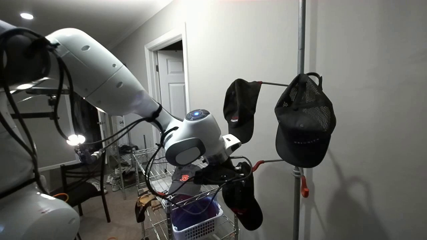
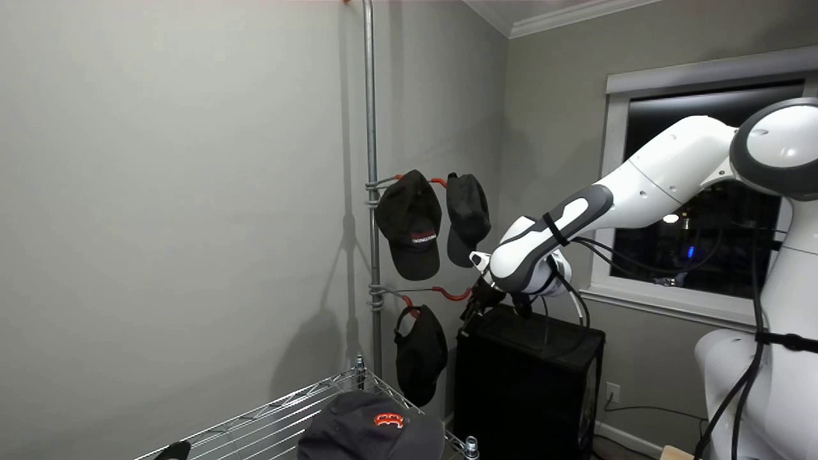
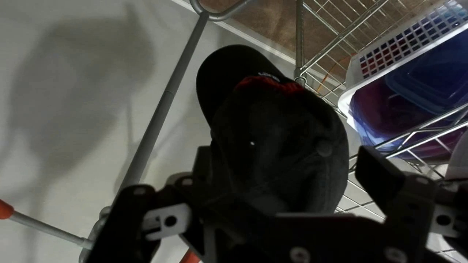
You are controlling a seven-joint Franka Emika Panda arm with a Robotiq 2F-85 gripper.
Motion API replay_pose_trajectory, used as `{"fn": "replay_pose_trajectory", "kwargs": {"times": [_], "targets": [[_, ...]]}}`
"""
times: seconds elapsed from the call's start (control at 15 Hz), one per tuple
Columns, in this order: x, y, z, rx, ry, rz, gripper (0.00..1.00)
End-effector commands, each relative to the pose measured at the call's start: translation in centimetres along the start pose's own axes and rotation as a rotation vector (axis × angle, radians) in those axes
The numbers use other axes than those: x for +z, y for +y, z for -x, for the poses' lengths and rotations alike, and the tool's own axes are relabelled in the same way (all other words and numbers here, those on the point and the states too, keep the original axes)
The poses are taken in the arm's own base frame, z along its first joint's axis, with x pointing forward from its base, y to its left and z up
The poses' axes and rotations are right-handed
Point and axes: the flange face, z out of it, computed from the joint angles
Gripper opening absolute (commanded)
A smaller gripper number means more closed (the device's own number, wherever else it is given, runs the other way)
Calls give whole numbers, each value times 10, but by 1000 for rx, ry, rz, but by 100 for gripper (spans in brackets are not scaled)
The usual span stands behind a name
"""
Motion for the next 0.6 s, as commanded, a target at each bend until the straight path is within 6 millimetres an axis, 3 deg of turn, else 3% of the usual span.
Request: {"fn": "replay_pose_trajectory", "kwargs": {"times": [0.0,0.53], "targets": [[0,13,4,-54,20,-78,100],[12,33,1,-110,60,-167,100]]}}
